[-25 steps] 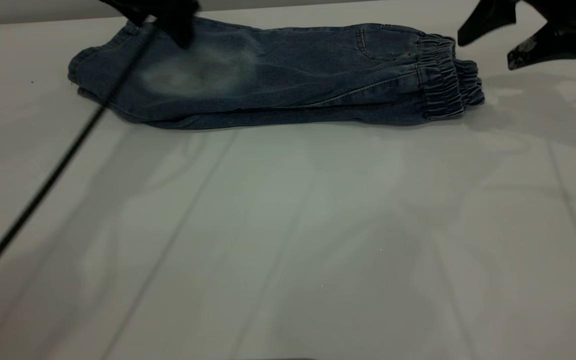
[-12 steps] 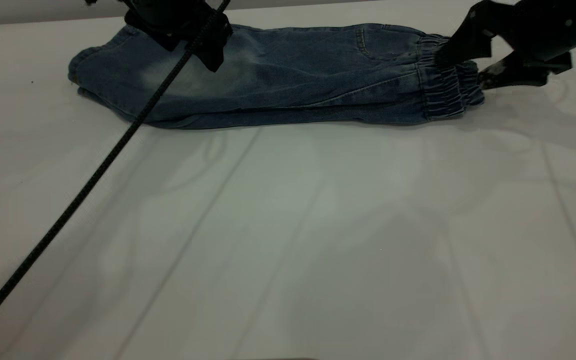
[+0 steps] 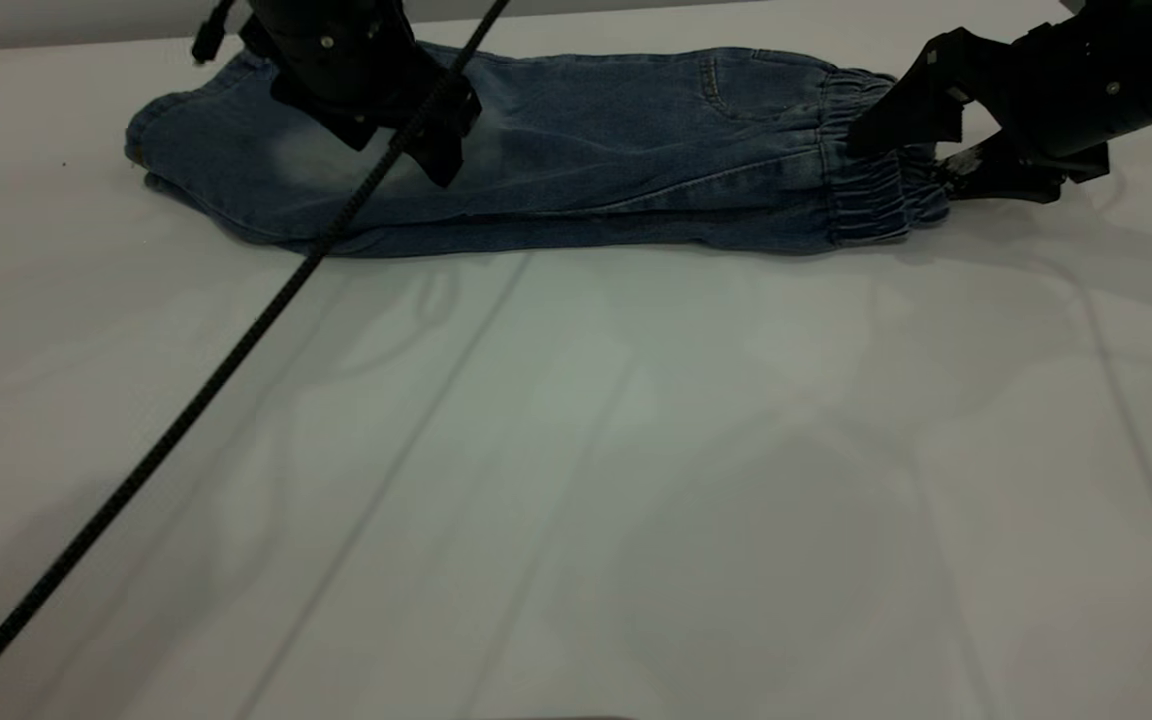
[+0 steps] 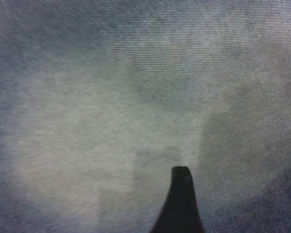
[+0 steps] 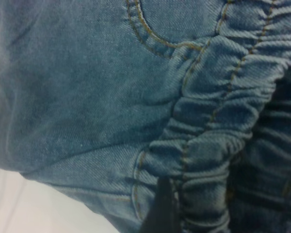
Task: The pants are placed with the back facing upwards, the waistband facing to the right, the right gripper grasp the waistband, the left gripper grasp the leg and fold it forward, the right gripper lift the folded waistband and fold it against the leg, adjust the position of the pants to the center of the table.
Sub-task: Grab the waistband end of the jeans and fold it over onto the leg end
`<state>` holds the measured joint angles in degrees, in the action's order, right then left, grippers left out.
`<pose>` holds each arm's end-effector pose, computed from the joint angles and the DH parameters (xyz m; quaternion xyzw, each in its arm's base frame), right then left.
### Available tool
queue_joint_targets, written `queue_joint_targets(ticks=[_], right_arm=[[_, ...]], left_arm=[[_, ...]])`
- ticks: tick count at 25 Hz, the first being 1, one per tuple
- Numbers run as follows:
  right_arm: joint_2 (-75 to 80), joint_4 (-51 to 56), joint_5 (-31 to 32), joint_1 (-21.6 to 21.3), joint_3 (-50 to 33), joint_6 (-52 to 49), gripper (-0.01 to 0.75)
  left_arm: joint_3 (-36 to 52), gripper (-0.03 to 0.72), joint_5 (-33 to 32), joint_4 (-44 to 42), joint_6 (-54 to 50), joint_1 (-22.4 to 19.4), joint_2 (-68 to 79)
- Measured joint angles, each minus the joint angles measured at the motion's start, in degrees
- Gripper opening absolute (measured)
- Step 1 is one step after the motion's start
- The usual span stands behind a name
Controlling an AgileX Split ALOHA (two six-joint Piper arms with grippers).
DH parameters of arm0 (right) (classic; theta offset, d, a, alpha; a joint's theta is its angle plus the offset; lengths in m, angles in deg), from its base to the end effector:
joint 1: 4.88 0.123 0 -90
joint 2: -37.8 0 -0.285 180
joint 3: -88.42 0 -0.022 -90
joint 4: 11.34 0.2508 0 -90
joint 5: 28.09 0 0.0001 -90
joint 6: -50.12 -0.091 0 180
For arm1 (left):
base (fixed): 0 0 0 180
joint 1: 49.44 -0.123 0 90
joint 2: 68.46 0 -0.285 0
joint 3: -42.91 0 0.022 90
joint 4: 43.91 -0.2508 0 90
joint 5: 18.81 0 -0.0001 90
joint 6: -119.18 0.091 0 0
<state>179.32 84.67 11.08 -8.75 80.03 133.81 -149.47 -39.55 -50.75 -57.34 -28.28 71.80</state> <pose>0.4114 0.0295 0.0364 0.0412 0.9040 0.3416 0.2540 0.4472 -0.1690 0.0910 0.2519 0.9287 -0.0065 0.2722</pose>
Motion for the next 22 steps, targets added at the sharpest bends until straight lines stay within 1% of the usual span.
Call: queue_joint_targets(ticks=[4, 8, 13, 18, 20, 22], right_arm=[[0.47, 0.83, 1.40, 0.64, 0.04, 0.11, 0.553], [1.09, 0.83, 4.54, 1.02, 0.13, 0.11, 0.549], [1.08, 0.83, 2.63, 2.33, 0.30, 0.11, 0.549], [1.03, 1.43, 0.85, 4.55, 0.59, 0.42, 0.544], [0.98, 1.54, -0.15, 5.11, 0.59, 0.30, 0.517], [0.98, 1.60, -1.42, 5.32, 0.59, -0.98, 0.442]], left_arm=[[-0.05, 0.564, 0.66, 0.23, -0.32, 0.00, 0.91], [-0.16, 0.565, 0.99, 1.25, -0.50, 0.00, 2.34], [-0.62, 0.565, 1.53, 1.29, -0.66, 0.69, 3.66], [-0.69, 0.565, 2.61, 1.02, -0.77, 3.64, 3.84], [-0.83, 0.565, 2.87, 1.02, -0.77, 5.21, 3.95], [-1.34, 0.565, 2.74, 1.02, -0.77, 6.35, 4.26]])
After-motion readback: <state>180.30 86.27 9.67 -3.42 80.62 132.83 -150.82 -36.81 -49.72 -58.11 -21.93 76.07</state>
